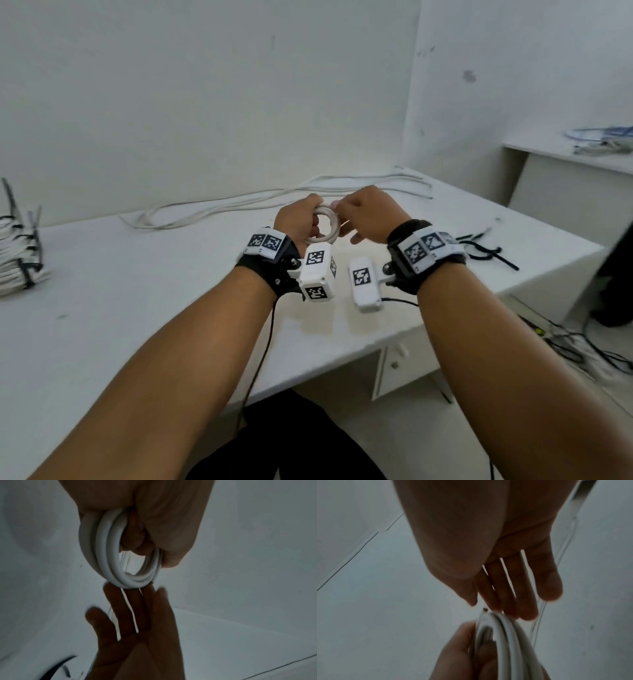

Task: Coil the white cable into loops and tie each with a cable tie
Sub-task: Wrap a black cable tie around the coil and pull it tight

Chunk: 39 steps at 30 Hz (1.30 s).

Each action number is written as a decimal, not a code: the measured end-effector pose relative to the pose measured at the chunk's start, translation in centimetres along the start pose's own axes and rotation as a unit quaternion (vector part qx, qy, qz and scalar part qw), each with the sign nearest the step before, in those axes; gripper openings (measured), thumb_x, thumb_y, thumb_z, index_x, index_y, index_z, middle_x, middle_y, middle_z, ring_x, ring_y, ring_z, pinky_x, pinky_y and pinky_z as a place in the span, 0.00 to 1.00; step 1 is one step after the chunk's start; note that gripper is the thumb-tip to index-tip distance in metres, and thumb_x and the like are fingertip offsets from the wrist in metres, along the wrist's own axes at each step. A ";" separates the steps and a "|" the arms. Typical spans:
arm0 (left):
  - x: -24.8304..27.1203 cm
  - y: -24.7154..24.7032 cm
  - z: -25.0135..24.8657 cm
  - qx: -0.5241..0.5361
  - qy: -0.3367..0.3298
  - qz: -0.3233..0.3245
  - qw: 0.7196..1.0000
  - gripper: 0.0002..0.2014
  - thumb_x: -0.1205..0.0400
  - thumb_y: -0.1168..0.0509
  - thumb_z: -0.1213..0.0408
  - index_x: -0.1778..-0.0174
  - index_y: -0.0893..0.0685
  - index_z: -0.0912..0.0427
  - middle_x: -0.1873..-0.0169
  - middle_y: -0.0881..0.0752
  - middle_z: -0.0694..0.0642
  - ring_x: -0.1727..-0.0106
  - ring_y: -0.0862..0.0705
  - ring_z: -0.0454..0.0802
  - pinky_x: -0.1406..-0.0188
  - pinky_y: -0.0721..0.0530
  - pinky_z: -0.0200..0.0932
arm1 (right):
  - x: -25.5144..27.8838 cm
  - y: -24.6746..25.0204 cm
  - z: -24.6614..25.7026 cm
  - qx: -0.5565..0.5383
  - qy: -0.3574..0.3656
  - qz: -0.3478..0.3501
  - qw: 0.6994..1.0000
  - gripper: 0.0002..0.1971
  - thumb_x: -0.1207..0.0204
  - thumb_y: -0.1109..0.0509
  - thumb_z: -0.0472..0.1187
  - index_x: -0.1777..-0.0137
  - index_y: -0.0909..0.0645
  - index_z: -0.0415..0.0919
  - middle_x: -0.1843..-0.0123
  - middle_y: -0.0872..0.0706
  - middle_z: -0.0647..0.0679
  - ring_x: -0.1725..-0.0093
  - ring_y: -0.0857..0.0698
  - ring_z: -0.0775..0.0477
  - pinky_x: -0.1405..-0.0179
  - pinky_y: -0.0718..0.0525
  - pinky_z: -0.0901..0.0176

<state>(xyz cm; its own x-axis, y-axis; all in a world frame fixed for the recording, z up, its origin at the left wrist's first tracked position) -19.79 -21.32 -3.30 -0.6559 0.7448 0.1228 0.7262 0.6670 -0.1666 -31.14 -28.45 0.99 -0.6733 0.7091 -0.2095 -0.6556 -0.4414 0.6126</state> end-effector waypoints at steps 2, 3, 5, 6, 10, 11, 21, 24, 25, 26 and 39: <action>0.1 -1.9 0.7 0.000 0.005 0.010 1.000 0.19 0.19 0.34 0.64 0.78 0.27 0.57 0.82 0.36 0.51 0.87 0.40 0.44 0.76 0.34 0.39 | 0.4 3.7 -3.3 0.005 -0.051 -0.059 0.997 0.13 0.19 0.35 0.41 0.55 0.11 0.35 0.61 0.08 0.44 0.67 0.11 0.50 0.72 0.15 0.62; 0.2 -2.7 1.1 0.001 0.007 0.015 1.000 0.21 0.19 0.35 0.64 0.80 0.26 0.56 0.82 0.37 0.51 0.87 0.40 0.44 0.75 0.35 0.40 | 0.5 5.6 -4.8 0.061 -0.069 -0.092 0.992 0.12 0.21 0.35 0.40 0.55 0.11 0.34 0.60 0.09 0.43 0.66 0.12 0.49 0.71 0.15 0.63; 0.3 -3.8 1.8 -0.001 0.007 0.026 1.000 0.21 0.19 0.35 0.64 0.81 0.25 0.56 0.81 0.38 0.51 0.87 0.40 0.45 0.74 0.35 0.40 | 0.6 8.7 -7.8 0.206 -0.112 -0.116 0.965 0.11 0.24 0.34 0.39 0.57 0.14 0.32 0.58 0.10 0.40 0.59 0.12 0.41 0.60 0.14 0.58; 0.3 -4.1 2.2 -0.002 0.009 0.029 1.000 0.20 0.19 0.35 0.64 0.78 0.27 0.57 0.80 0.38 0.52 0.86 0.40 0.45 0.75 0.35 0.40 | 0.8 9.8 -9.2 0.263 -0.141 -0.110 0.948 0.10 0.25 0.32 0.40 0.57 0.16 0.32 0.56 0.11 0.39 0.56 0.14 0.39 0.56 0.15 0.56; 0.2 -4.1 4.2 -0.007 0.024 0.038 0.999 0.26 0.19 0.36 0.64 0.87 0.23 0.54 0.82 0.38 0.50 0.84 0.41 0.44 0.76 0.37 0.40 | 1.9 11.6 -13.7 0.324 -0.243 -0.062 0.912 0.19 0.31 0.20 0.48 0.65 0.27 0.39 0.58 0.18 0.42 0.56 0.20 0.39 0.60 0.22 0.53; 0.2 -3.9 4.6 -0.012 0.029 0.038 0.999 0.30 0.18 0.36 0.64 0.91 0.23 0.53 0.83 0.39 0.49 0.83 0.41 0.44 0.75 0.36 0.40 | 1.9 11.6 -14.2 0.328 -0.249 -0.055 0.910 0.21 0.32 0.19 0.50 0.67 0.28 0.40 0.61 0.18 0.42 0.57 0.20 0.38 0.61 0.22 0.53; 0.5 -2.8 4.9 0.012 0.044 0.034 0.998 0.25 0.19 0.36 0.63 0.86 0.19 0.55 0.81 0.39 0.50 0.82 0.41 0.45 0.74 0.35 0.41 | 2.0 10.3 -15.6 0.329 -0.276 -0.038 0.902 0.16 0.36 0.20 0.48 0.63 0.21 0.37 0.64 0.14 0.42 0.68 0.17 0.43 0.69 0.19 0.57; 0.7 -3.1 4.7 -0.004 0.037 0.046 0.998 0.31 0.18 0.37 0.63 0.92 0.21 0.54 0.79 0.40 0.51 0.81 0.41 0.45 0.72 0.34 0.40 | 2.0 10.1 -15.2 0.336 -0.277 -0.030 0.900 0.15 0.37 0.19 0.45 0.62 0.19 0.36 0.64 0.14 0.41 0.69 0.17 0.43 0.71 0.21 0.59; 0.8 -3.2 4.6 -0.010 0.034 0.049 0.998 0.31 0.18 0.37 0.63 0.93 0.21 0.54 0.77 0.40 0.51 0.80 0.41 0.45 0.72 0.33 0.40 | 1.9 10.1 -15.0 0.339 -0.272 -0.030 0.900 0.14 0.36 0.19 0.43 0.62 0.20 0.36 0.63 0.13 0.40 0.69 0.18 0.43 0.71 0.21 0.59; 0.9 -3.2 4.5 -0.012 0.032 0.051 0.998 0.32 0.18 0.37 0.64 0.93 0.21 0.54 0.76 0.40 0.52 0.80 0.41 0.45 0.72 0.33 0.40 | 1.9 10.2 -14.8 0.340 -0.268 -0.034 0.901 0.13 0.36 0.20 0.42 0.63 0.20 0.36 0.63 0.14 0.40 0.69 0.18 0.43 0.71 0.21 0.59; 0.3 -1.9 2.1 0.038 0.022 0.053 0.998 0.25 0.19 0.35 0.63 0.86 0.21 0.54 0.80 0.39 0.50 0.85 0.41 0.45 0.74 0.33 0.40 | -0.1 7.3 -10.8 0.211 -0.115 -0.012 0.971 0.14 0.33 0.19 0.43 0.47 0.10 0.44 0.58 0.09 0.51 0.57 0.11 0.50 0.50 0.14 0.57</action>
<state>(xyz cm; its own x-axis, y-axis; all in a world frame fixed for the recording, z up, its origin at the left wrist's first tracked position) -21.78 -22.39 -5.05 -0.5657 0.8121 0.1428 0.7721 0.5825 -0.2542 -39.58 -37.65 -2.78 -0.5337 0.8418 -0.0806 -0.4380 -0.1936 0.8779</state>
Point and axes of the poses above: each hand's wrist, its own x-axis away from the middle knuckle, its own y-axis out of the back of the hand, z = x × y, the point moved 9 cm from there along -x, towards the middle knuckle
